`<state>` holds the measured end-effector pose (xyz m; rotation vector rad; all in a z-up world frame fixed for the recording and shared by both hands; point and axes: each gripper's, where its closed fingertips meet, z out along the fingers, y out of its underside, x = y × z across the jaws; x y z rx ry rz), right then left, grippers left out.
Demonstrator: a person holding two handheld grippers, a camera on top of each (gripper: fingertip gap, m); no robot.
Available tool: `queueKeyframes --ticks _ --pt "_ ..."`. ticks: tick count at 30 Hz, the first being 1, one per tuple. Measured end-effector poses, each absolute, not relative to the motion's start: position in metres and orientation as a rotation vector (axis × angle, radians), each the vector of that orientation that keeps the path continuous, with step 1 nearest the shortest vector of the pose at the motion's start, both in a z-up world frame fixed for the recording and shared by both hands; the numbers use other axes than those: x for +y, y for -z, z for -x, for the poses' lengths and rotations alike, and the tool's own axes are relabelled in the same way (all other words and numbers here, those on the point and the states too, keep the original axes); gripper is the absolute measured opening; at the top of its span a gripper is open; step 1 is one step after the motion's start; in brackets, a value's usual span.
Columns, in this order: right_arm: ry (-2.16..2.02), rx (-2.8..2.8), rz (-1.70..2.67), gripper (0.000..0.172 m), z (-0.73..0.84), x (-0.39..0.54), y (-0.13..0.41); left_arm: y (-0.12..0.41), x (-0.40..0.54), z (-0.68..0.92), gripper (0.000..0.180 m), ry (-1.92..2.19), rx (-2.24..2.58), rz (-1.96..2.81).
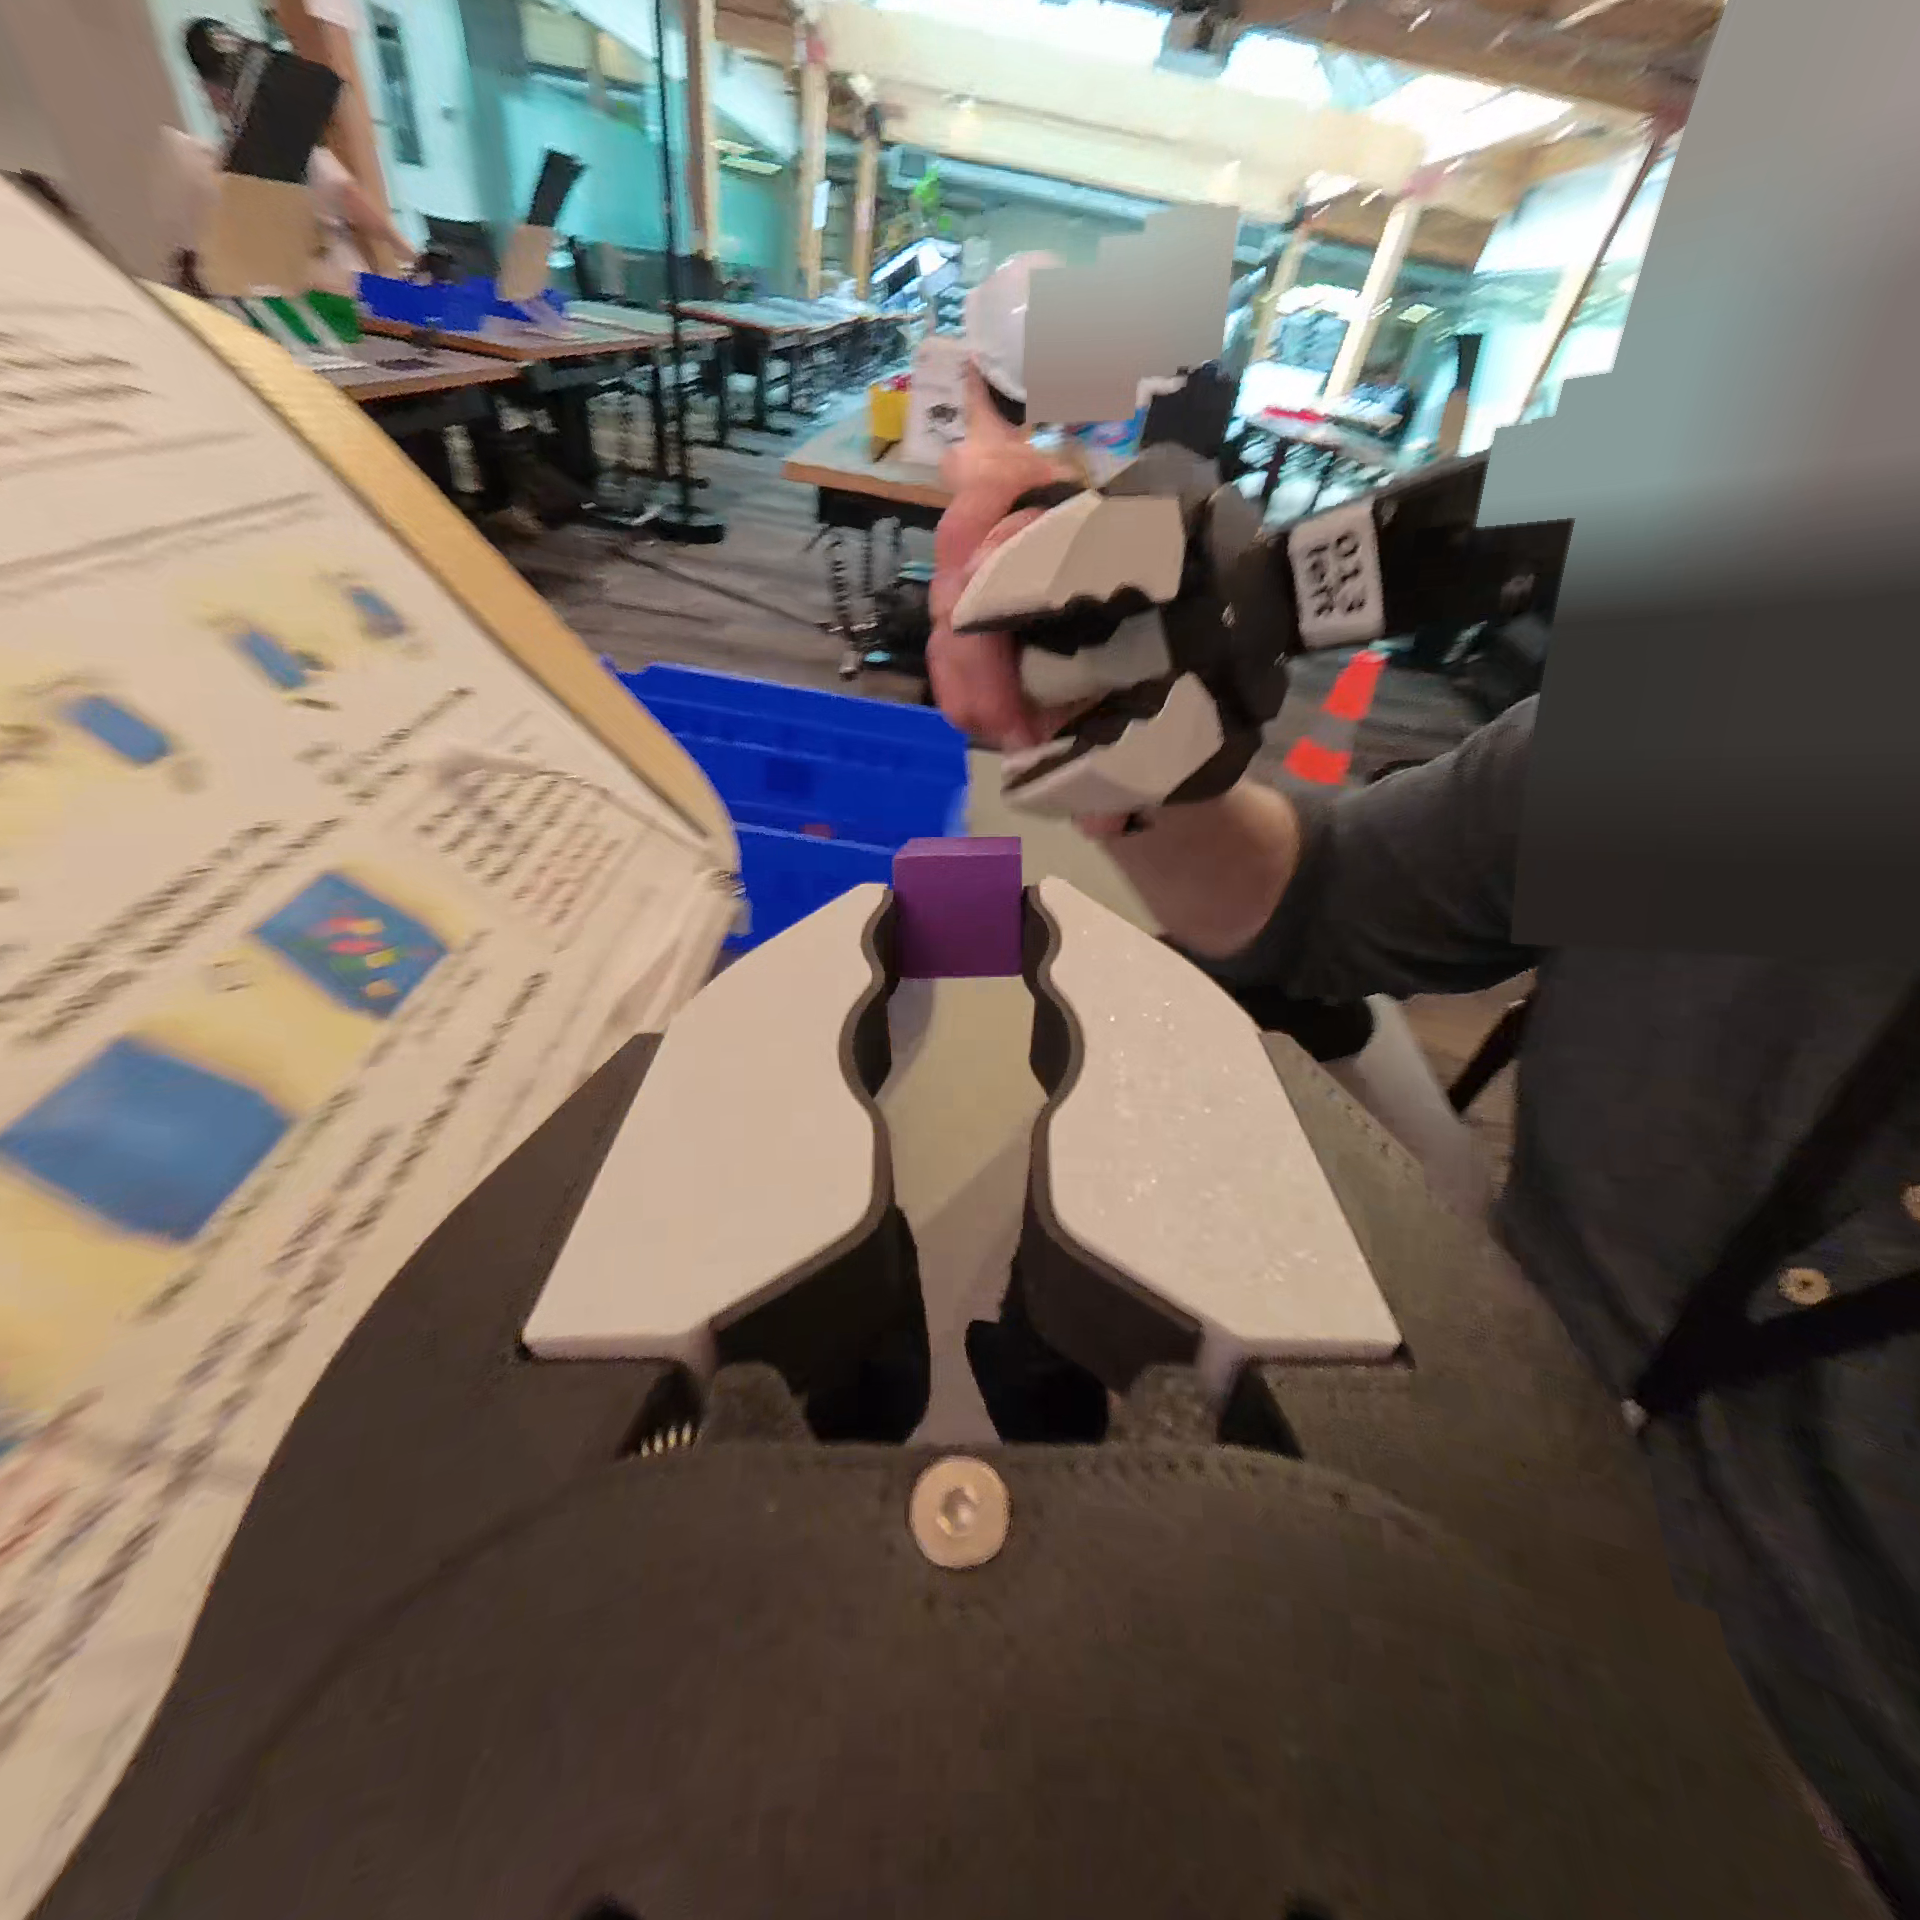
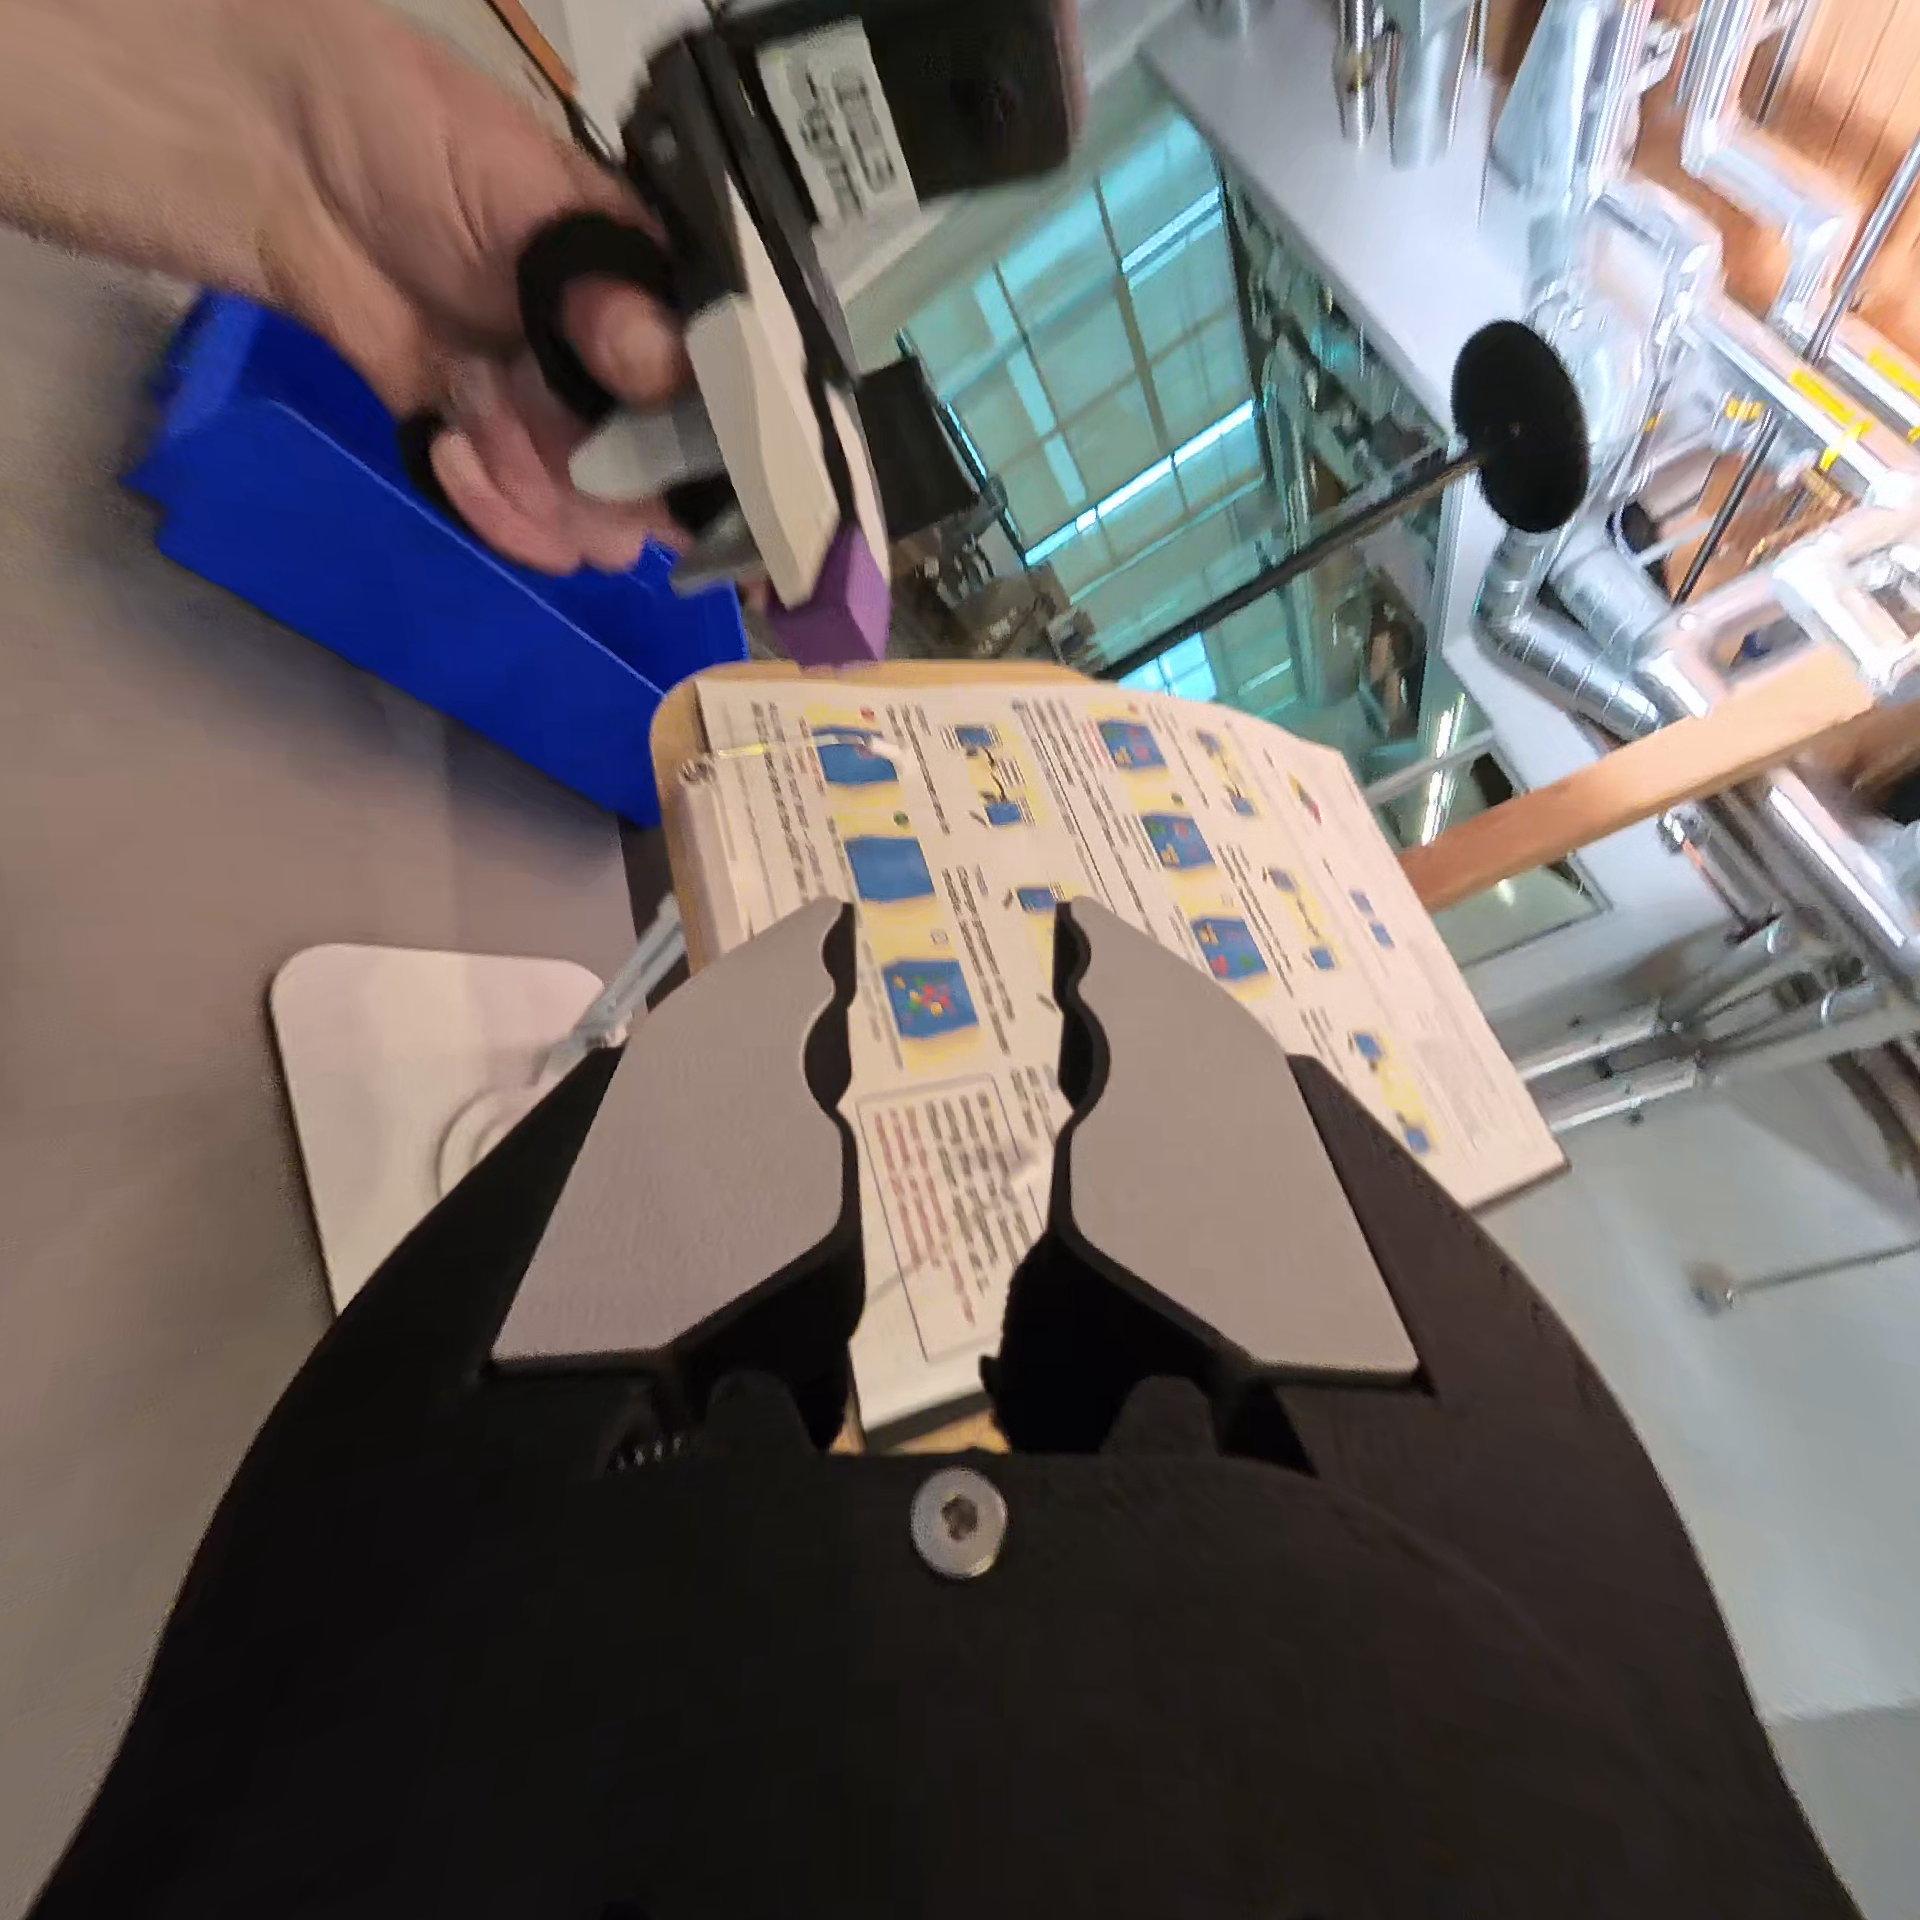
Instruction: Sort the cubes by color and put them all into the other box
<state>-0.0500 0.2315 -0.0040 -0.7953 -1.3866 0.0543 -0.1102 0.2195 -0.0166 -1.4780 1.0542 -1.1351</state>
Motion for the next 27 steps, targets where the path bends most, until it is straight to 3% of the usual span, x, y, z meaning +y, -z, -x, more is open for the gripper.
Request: queueKeyframes --ticks 7,14,21,25,27 --pt "-0.068 -1.408 0.695 0.041 0.079 0.21 0.022 0.029 0.204 0.071 0.023 1.422 1.022 1.416" --pt "-0.044 -1.41 0.663 0.024 0.086 0.207 0.03 0.032 0.193 0.059 0.022 1.524 1.034 1.38" --pt "-0.005 -1.427 0.701 0.022 0.073 0.214 0.02 0.025 0.196 0.064 0.028 1.571 0.987 1.363" --pt "0.091 -1.42 0.927 0.022 0.017 0.264 0.005 0.01 0.2 0.084 0.0 1.463 0.981 1.305" --pt "0.177 -1.432 1.186 0.022 -0.035 0.302 0.014 0.008 0.204 0.091 0.0 1.387 0.988 1.317"
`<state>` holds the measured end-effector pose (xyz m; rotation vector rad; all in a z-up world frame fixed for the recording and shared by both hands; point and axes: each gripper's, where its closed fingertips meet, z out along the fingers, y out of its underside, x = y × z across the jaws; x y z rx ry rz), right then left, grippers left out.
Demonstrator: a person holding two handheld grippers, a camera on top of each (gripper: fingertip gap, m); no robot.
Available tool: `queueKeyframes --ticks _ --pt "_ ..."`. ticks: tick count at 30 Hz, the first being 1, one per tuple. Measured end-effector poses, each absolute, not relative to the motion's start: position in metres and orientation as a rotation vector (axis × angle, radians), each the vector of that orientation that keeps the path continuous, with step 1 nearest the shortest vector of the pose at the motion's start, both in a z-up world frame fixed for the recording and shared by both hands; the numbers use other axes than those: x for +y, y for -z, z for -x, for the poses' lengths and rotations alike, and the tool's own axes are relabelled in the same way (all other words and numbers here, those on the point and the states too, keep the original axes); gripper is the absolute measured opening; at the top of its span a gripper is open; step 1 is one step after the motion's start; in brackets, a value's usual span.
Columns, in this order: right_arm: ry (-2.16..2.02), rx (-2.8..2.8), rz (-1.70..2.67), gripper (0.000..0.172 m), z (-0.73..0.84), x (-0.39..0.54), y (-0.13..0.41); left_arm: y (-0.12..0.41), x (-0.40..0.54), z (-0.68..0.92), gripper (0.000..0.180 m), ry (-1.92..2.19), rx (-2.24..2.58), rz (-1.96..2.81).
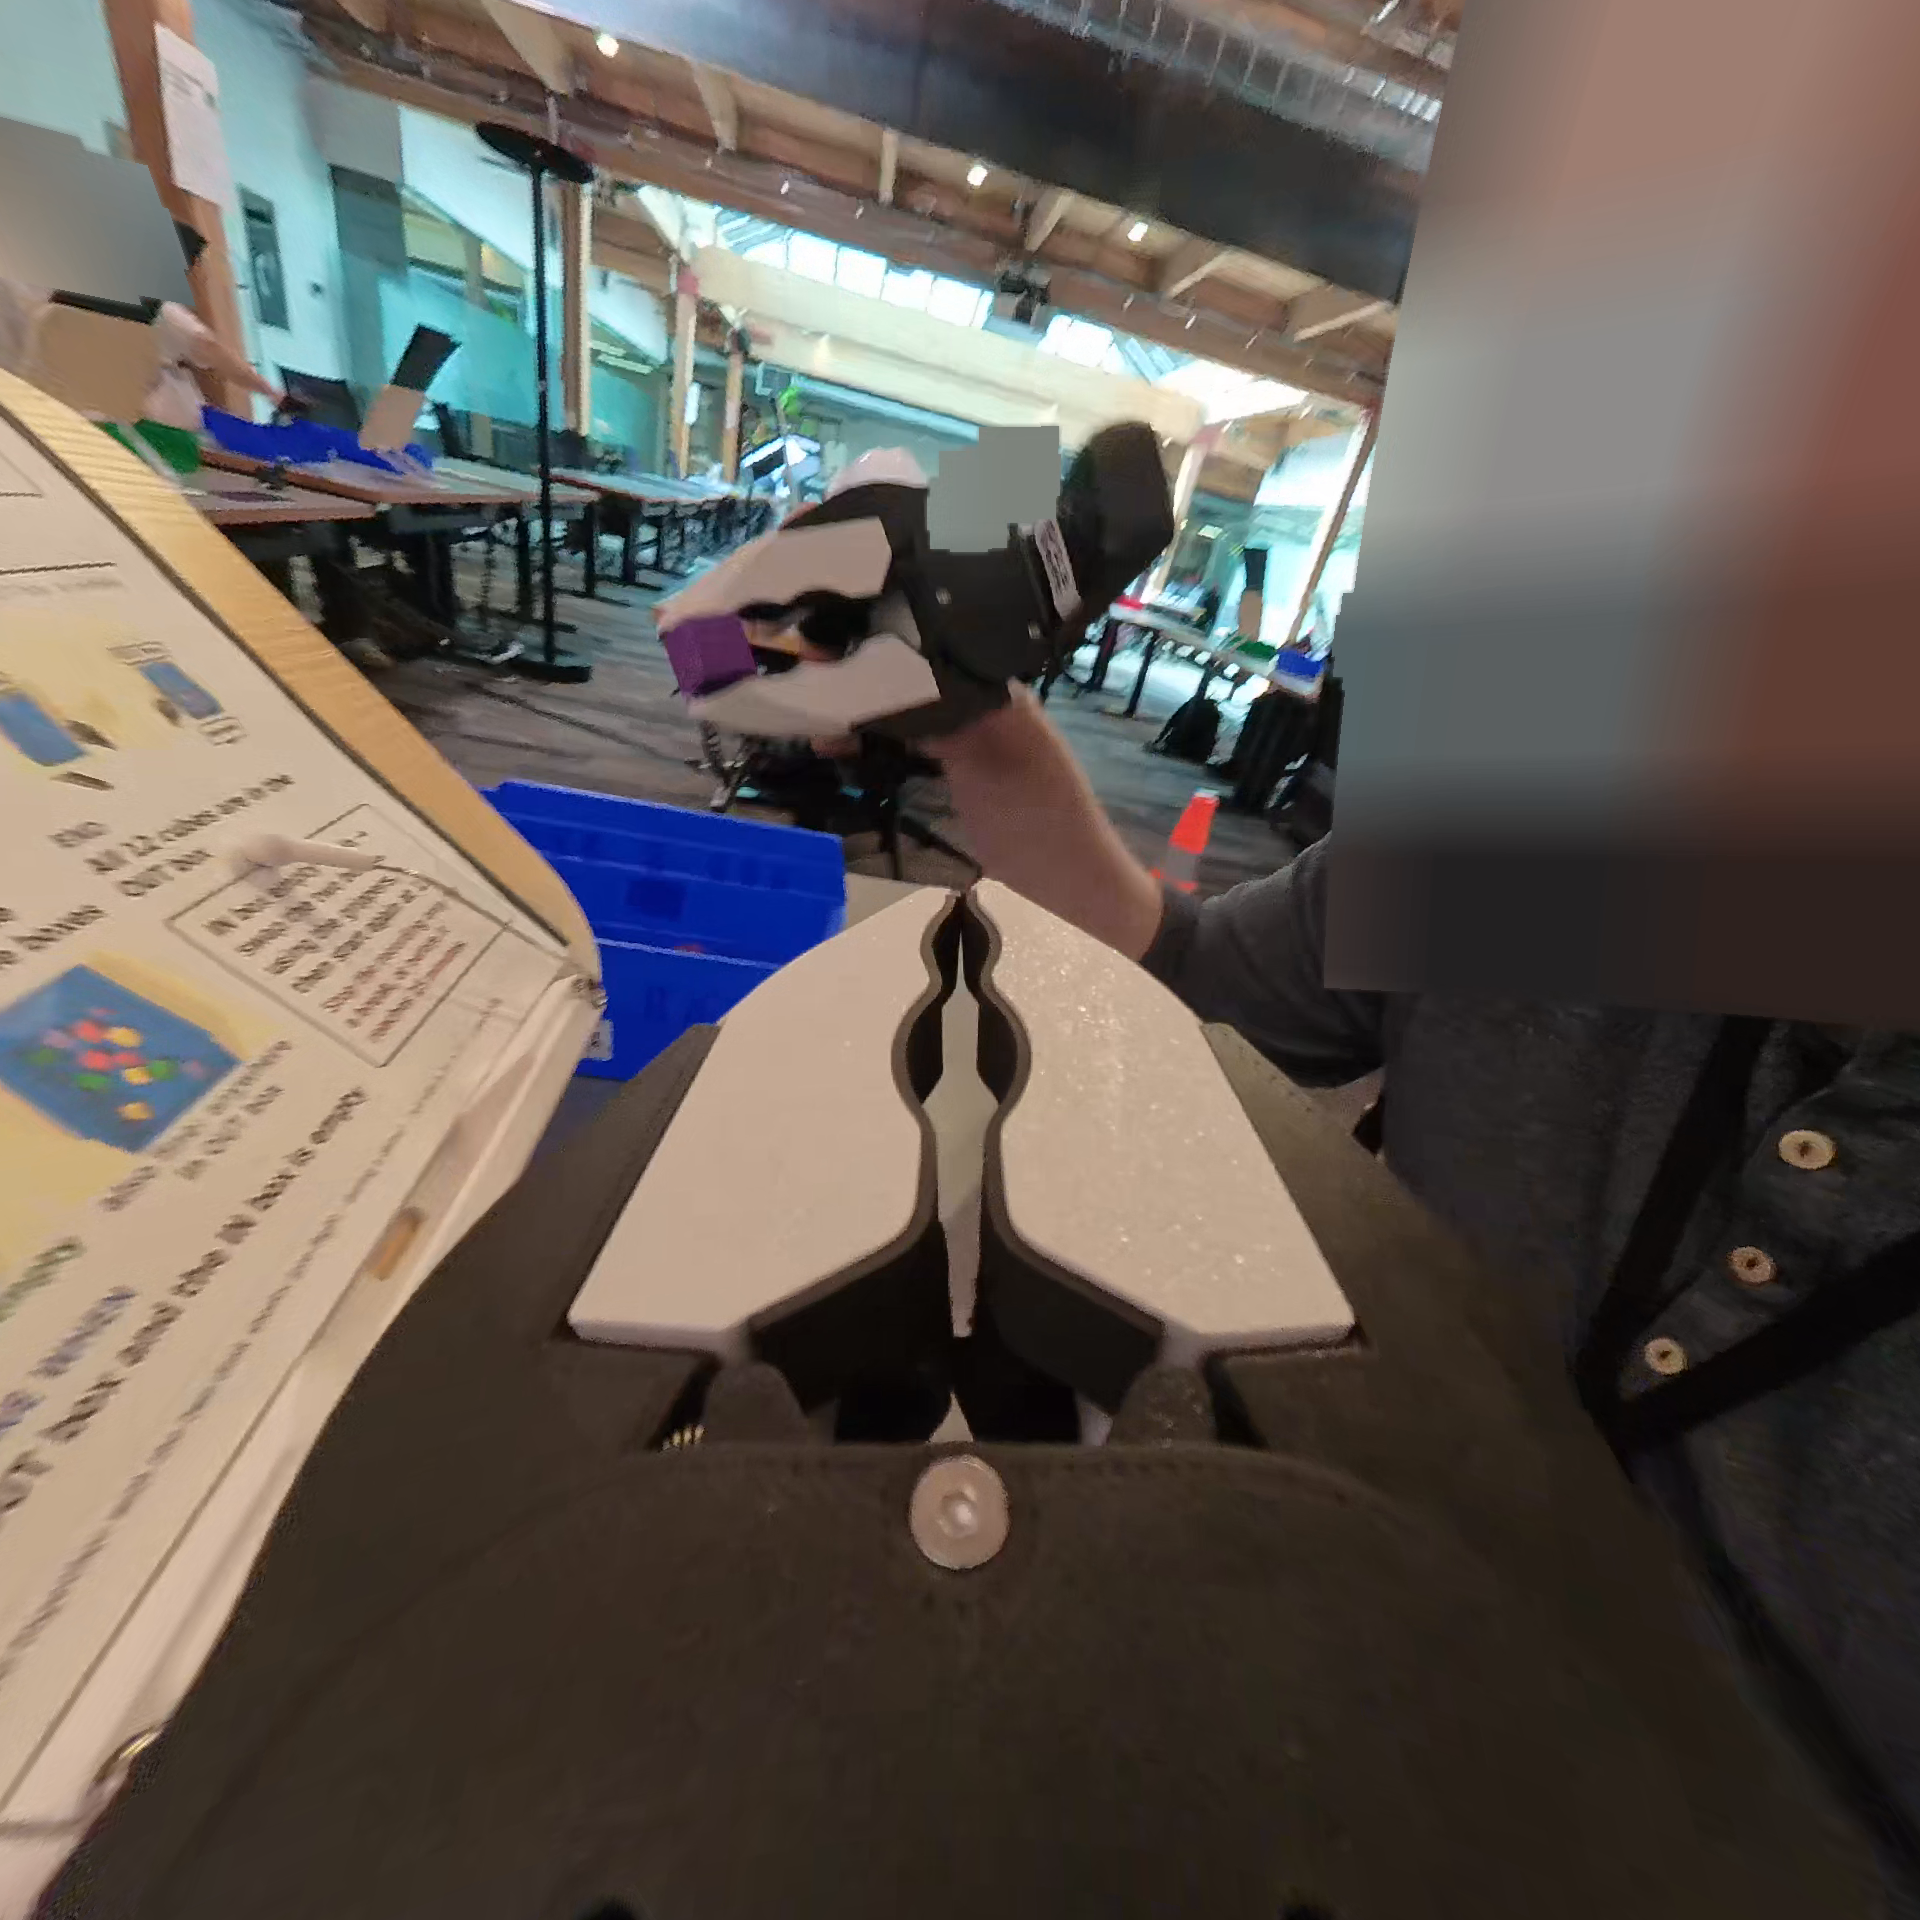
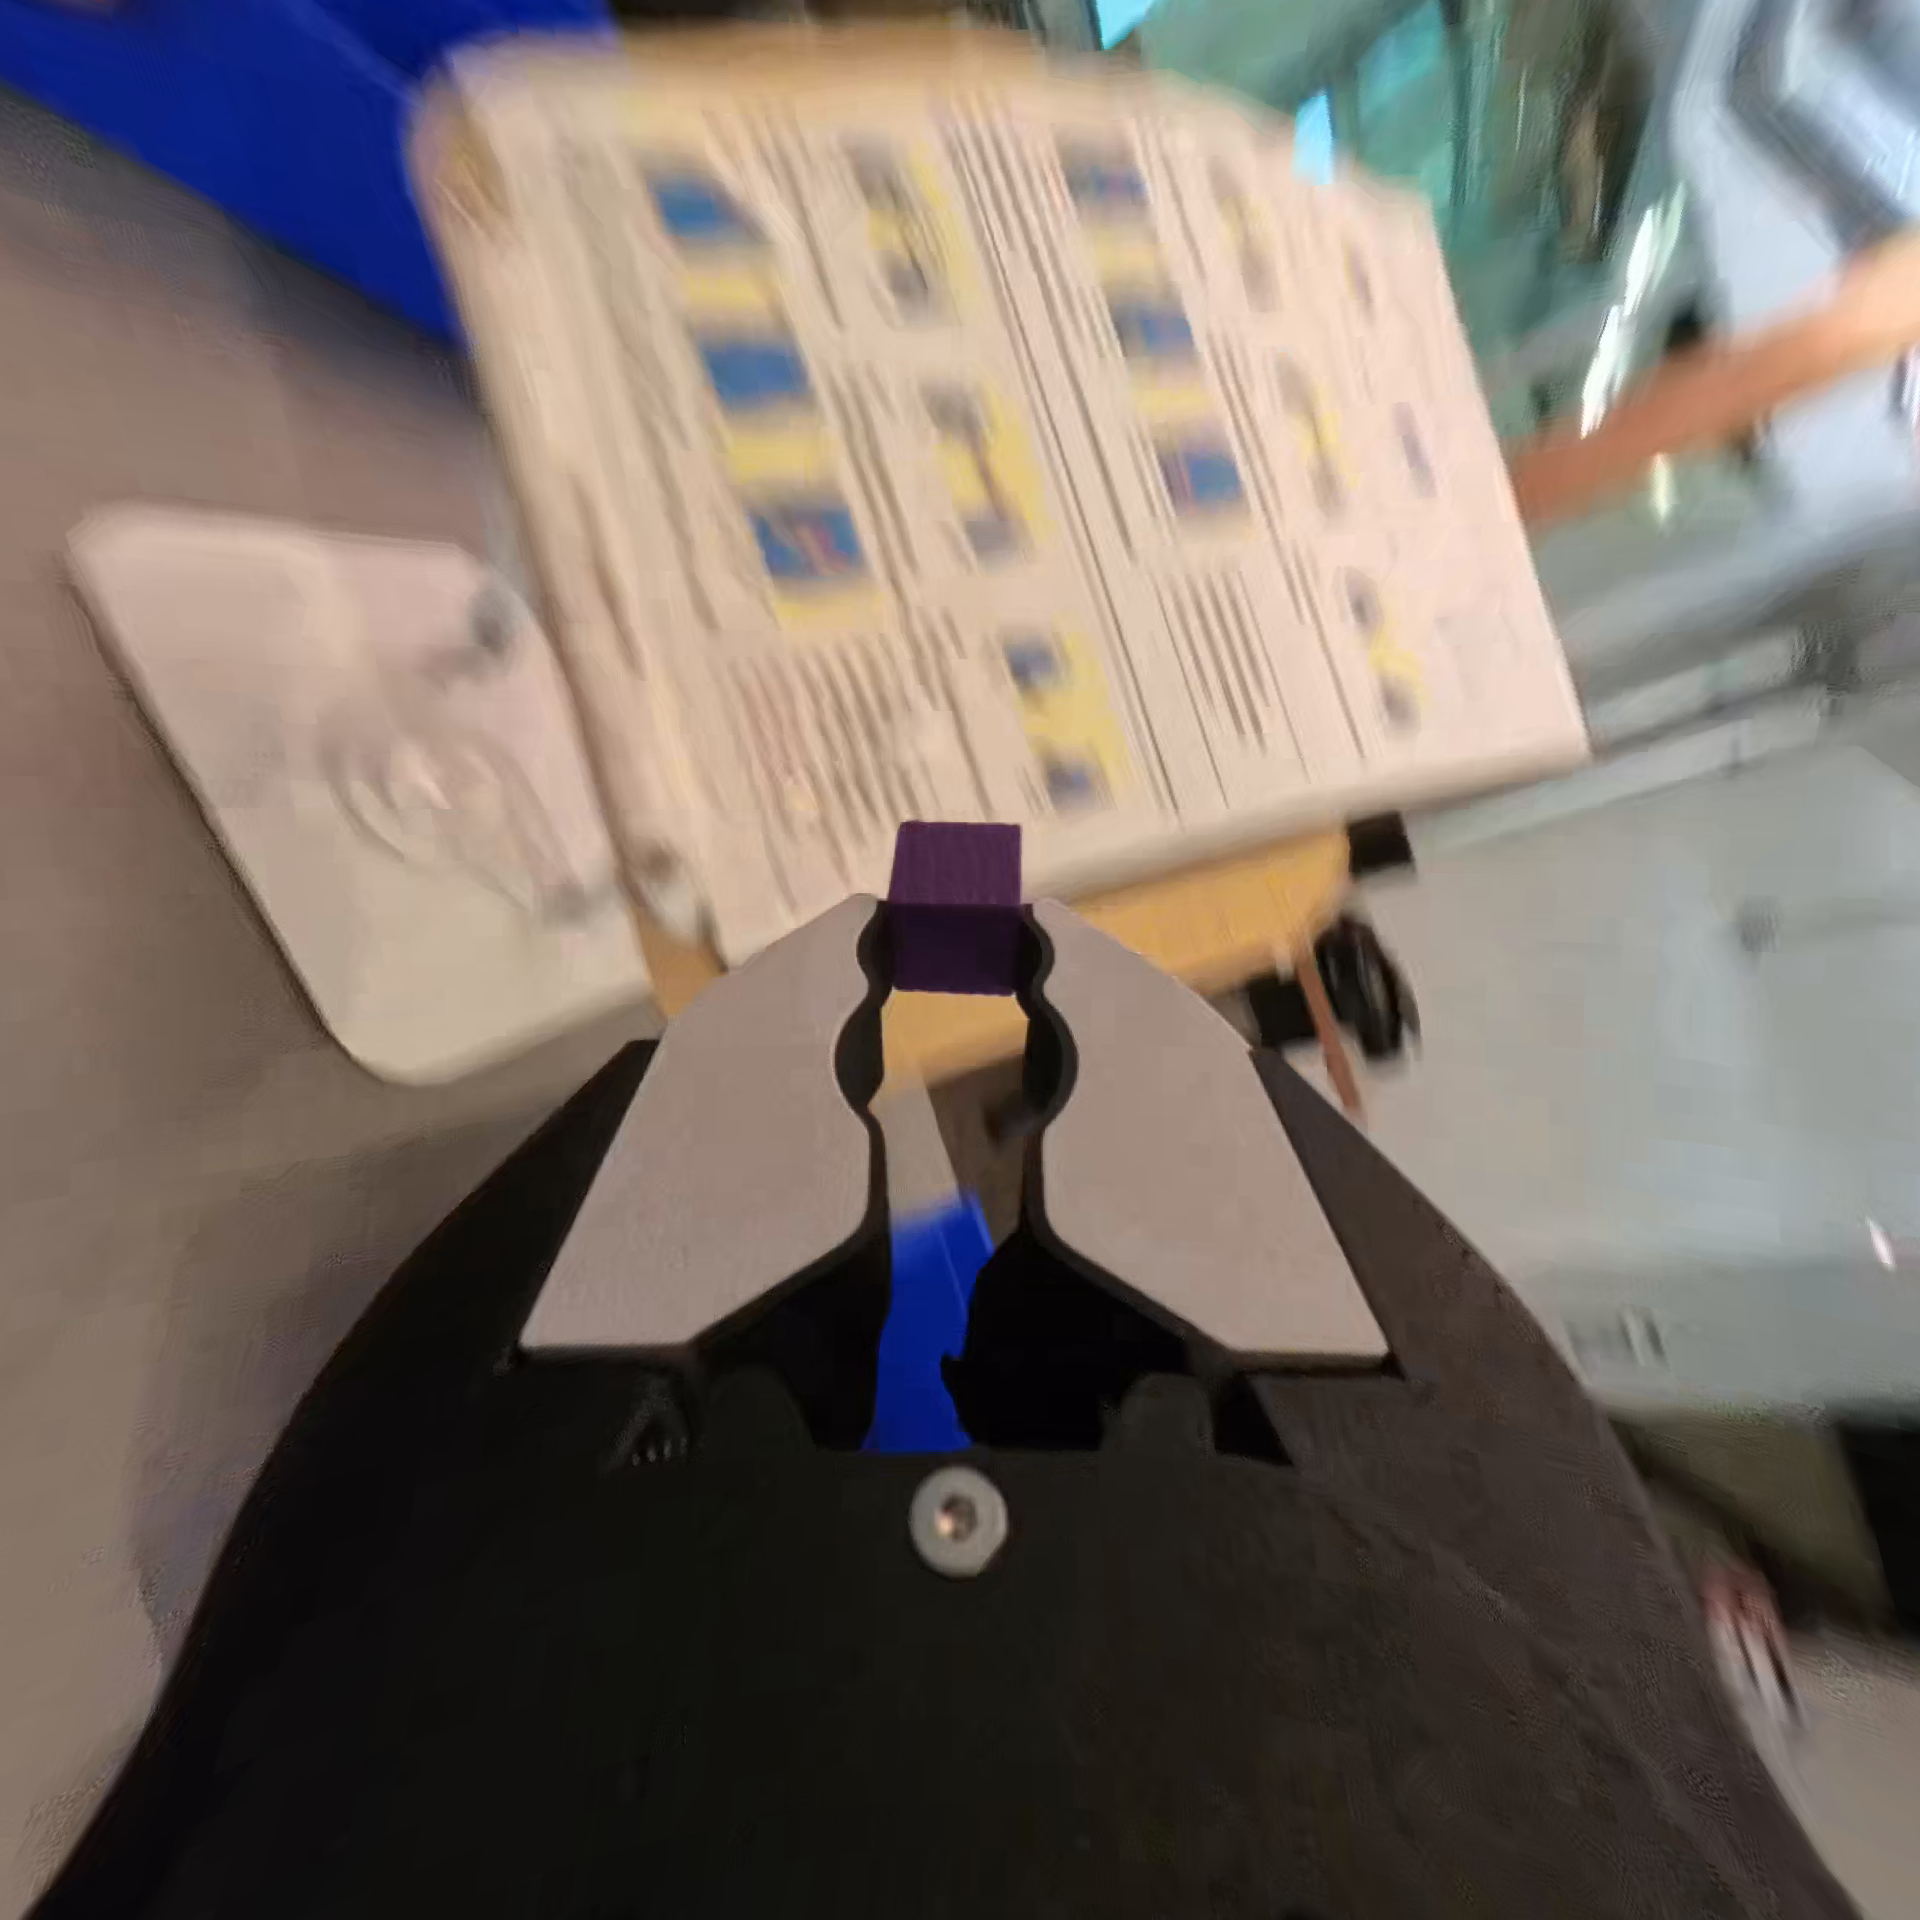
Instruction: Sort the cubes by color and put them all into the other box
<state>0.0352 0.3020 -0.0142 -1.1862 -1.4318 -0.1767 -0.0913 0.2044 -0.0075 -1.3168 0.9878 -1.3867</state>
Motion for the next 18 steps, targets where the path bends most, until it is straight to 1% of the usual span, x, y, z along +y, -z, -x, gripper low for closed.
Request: queueKeyframes --ticks 1,3,5,7,8,11,13,18 --pt "0.261 -1.377 1.288 0.023 -0.068 0.322 0.014 0.008 0.207 0.093 0.0 1.34 0.997 1.331" --pt "0.304 -1.352 1.625 0.024 -0.133 0.347 0.042 0.011 0.21 0.095 0.0 1.25 1.015 1.35" --pt "0.373 -1.252 1.859 0.023 -0.191 0.365 0.064 0.014 0.208 0.094 0.0 1.22 1.051 1.366" --pt "0.293 -1.222 2.123 0.023 -0.229 0.365 0.102 0.015 0.21 0.095 0.0 1.182 1.055 1.372" --pt "0.344 -1.227 2.219 0.023 -0.248 0.366 0.119 0.016 0.21 0.095 0.0 1.168 1.062 1.376" --pt "0.296 -1.269 2.523 0.023 -0.277 0.352 0.174 0.017 0.21 0.095 0.0 1.17 1.069 1.38" --pt "0.339 -1.27 2.652 0.023 -0.294 0.35 0.198 0.018 0.21 0.095 0.0 1.173 1.071 1.384" --pt "0.37 -1.301 2.726 0.023 -0.302 0.36 0.228 0.018 0.211 0.097 0.0 1.163 1.071 1.386"
